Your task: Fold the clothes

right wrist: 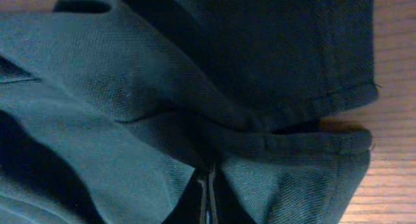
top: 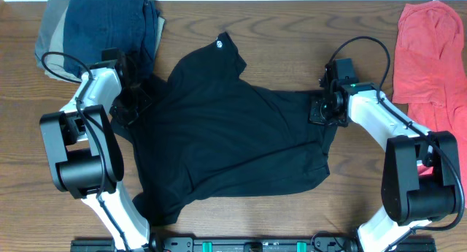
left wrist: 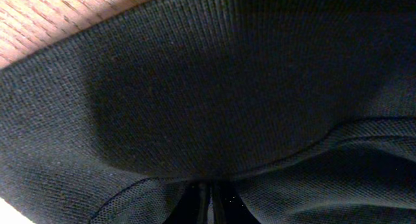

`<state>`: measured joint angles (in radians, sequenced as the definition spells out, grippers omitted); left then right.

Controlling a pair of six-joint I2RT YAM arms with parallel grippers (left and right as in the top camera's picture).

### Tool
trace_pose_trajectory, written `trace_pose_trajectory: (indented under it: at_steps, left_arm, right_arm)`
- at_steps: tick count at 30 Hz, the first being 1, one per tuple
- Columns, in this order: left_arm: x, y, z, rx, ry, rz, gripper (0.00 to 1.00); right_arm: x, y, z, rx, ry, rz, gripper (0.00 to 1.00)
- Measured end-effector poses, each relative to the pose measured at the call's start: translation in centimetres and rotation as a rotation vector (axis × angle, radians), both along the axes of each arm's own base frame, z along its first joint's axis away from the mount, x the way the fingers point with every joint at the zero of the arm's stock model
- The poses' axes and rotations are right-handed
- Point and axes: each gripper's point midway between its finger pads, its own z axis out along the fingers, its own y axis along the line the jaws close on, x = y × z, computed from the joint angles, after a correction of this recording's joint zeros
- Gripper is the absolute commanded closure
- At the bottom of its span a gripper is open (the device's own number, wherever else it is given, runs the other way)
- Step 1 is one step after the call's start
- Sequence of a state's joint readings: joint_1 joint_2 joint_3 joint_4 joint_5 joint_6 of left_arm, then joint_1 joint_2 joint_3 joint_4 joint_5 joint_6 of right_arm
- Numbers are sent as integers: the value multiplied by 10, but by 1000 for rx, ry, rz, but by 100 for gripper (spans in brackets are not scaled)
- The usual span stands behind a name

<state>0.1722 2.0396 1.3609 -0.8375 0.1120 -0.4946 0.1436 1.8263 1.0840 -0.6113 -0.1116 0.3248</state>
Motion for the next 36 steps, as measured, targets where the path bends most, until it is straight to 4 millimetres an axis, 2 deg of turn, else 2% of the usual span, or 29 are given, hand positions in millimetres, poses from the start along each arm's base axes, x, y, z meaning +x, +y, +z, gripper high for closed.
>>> trace_pose_trajectory:
  at_steps: [11, 13, 19, 28, 29, 30, 32, 33, 34, 35, 36]
  left_arm:
    - [0, 0, 0, 0, 0, 0, 93]
    - [0, 0, 0, 0, 0, 0, 94]
    - [1, 0, 0, 1, -3, 15, 94]
    - [14, -5, 5, -15, -60, 92, 94]
    - [15, -8, 8, -14, -72, 90, 94]
    - [17, -12, 12, -15, -84, 84, 94]
    - [21, -20, 25, -16, -121, 63, 94]
    - [23, -24, 33, -16, -142, 51, 94]
    - [25, -28, 40, -15, -161, 41, 93]
    - [26, -32, 47, -18, -182, 27, 94]
    - [27, -36, 54, -19, -198, 15, 94]
  right_arm:
    - [20, -17, 6, -27, -70, -44, 99]
    - [30, -25, 13, -21, -93, -67, 99]
    - [73, -35, 56, -4, -222, -79, 99]
    - [101, -29, 92, 23, -321, -52, 97]
    - [103, -29, 95, 25, -326, -52, 88]
    - [104, -29, 98, 25, -330, -50, 73]
    - [105, -29, 102, 21, -329, -49, 35]
    - [103, -29, 104, 18, -321, -44, 24]
    - [100, -30, 103, 15, -305, -40, 8]
    - [96, -30, 102, 12, -285, -35, 1]
    - [90, -31, 100, 4, -258, -32, 1]
